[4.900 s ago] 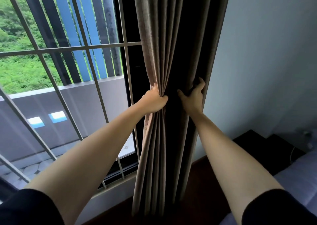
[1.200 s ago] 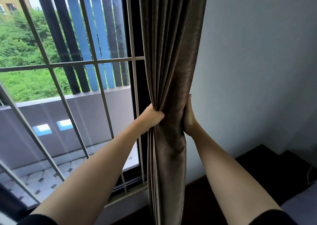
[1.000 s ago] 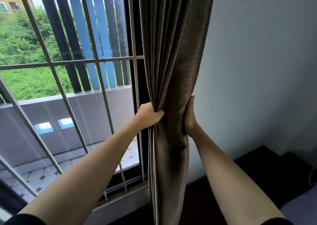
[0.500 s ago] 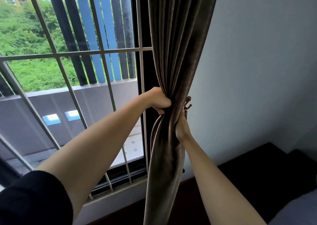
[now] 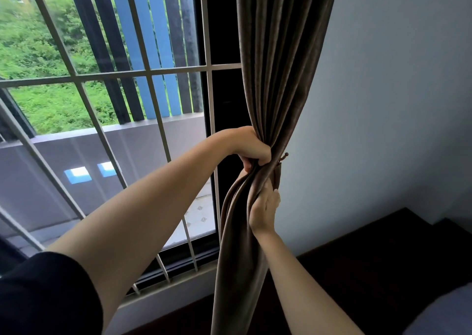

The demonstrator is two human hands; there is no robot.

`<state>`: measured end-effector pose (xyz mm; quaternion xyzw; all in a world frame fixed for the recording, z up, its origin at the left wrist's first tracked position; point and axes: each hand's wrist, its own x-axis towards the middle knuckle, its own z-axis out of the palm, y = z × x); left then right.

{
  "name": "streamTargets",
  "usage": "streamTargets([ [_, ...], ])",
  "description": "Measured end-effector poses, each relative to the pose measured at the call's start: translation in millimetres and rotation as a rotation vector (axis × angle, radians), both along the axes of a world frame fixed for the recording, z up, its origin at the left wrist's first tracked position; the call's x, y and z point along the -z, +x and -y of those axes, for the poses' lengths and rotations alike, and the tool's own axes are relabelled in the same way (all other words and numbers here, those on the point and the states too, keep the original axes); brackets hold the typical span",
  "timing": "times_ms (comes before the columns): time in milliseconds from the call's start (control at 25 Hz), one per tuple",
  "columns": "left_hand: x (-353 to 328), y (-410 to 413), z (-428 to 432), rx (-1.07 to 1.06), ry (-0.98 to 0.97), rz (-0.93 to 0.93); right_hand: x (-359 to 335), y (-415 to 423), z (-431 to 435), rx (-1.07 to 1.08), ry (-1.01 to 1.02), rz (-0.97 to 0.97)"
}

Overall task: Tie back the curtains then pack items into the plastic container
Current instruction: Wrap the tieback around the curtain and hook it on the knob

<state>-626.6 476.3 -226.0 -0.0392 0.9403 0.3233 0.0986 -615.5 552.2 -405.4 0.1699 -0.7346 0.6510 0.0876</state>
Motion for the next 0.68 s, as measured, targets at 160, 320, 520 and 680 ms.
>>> streamTargets([
  [160,0.0,-4.7,-8.3,0.004,0.024,-0.005,-9.5,2.8,-8.4,-0.210,-0.248,0.095],
  [320,-1.3,-8.5,-13.5,0.021,0.120,0.055,-11.4,14.2,-18.9,-0.260,-0.262,0.051],
  [520,-10.5,-13.0,-27.0,0.064,0.110,0.122,-17.6,9.2,-4.9,-0.098,-0.210,0.133],
  [680,-8.5,-13.7,-33.7,0.053,0.128,0.123,-14.3,1.9,8.6,0.074,-0.231,0.213],
])
